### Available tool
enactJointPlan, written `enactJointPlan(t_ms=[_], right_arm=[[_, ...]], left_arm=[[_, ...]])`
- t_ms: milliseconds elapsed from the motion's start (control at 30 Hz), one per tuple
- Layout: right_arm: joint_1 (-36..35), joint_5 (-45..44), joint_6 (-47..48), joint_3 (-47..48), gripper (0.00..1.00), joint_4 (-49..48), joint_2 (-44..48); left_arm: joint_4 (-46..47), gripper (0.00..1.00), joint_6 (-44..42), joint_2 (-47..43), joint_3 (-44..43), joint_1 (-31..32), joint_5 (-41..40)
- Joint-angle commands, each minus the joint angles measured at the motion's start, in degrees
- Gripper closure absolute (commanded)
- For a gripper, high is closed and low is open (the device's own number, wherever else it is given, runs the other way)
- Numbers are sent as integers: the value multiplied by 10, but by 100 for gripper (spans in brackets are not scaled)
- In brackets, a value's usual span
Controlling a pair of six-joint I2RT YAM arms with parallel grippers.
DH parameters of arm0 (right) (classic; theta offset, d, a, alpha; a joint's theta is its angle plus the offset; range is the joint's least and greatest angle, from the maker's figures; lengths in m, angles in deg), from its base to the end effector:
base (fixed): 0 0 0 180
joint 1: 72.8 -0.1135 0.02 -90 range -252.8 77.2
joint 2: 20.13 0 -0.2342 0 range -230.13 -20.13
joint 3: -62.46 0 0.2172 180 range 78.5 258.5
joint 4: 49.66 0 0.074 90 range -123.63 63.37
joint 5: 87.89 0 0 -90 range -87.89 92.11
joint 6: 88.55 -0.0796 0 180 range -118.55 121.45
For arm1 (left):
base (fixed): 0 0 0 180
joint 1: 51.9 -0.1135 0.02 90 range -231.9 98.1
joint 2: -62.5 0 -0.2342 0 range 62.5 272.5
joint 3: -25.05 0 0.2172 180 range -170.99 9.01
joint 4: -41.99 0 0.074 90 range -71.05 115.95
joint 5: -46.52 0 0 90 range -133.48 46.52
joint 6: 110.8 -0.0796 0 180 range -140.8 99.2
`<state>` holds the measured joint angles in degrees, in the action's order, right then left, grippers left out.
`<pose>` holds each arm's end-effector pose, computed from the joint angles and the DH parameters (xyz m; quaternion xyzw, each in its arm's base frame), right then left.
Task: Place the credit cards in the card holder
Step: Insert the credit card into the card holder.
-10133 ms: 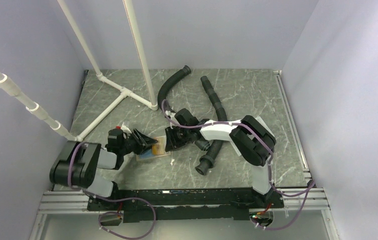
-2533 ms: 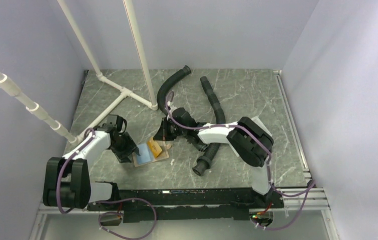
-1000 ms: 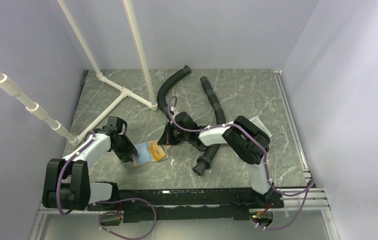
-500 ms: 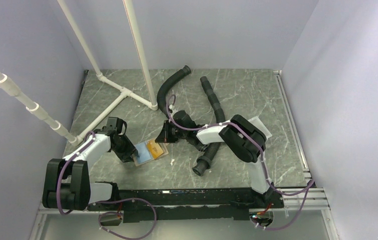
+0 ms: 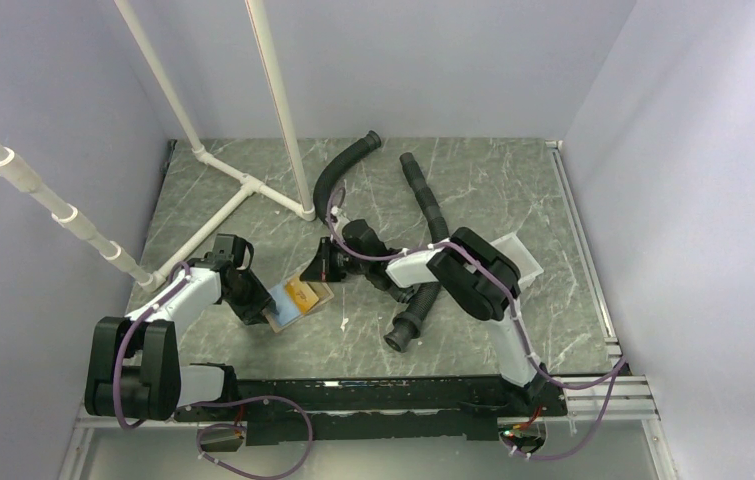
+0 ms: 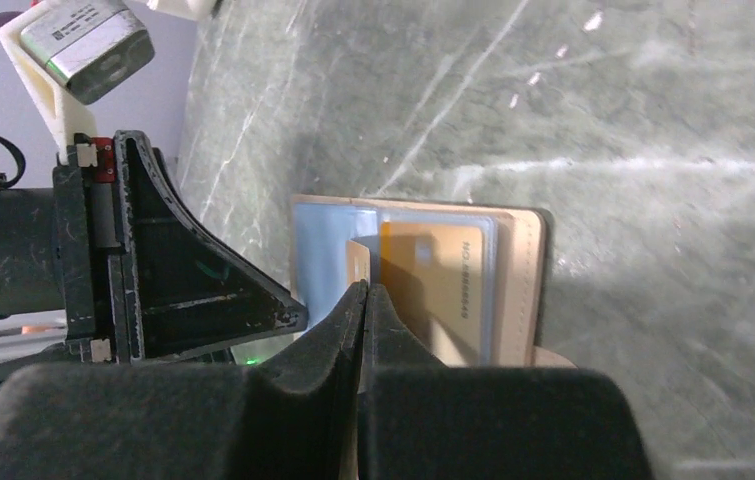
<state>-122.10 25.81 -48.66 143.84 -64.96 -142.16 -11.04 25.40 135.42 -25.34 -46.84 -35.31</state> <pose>0.2638 0.3558 0.1077 -0.1040 0.8278 0.5114 0.2061 0.1882 -0.0280 0.1062 -0.3393 0.9296 -0.1179 0.0825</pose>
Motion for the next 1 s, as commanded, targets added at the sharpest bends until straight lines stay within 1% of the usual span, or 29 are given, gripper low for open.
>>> enactJointPlan(t_ms=[0,300,600,967], right_arm=[[-4,35,12,36,100,-51,-26],[-3,49,-3,57,100,-65,-50],[4,38,-4,67,100,-81,-67],[3,24,31,74,100,-95,-77]], left_arm=[[8,61,-4,12,8,0,-20],[5,61,-2,4,9,0,-24],[6,62,-2,6,9,0,-23],[5,62,-1,2,10,0,-23]])
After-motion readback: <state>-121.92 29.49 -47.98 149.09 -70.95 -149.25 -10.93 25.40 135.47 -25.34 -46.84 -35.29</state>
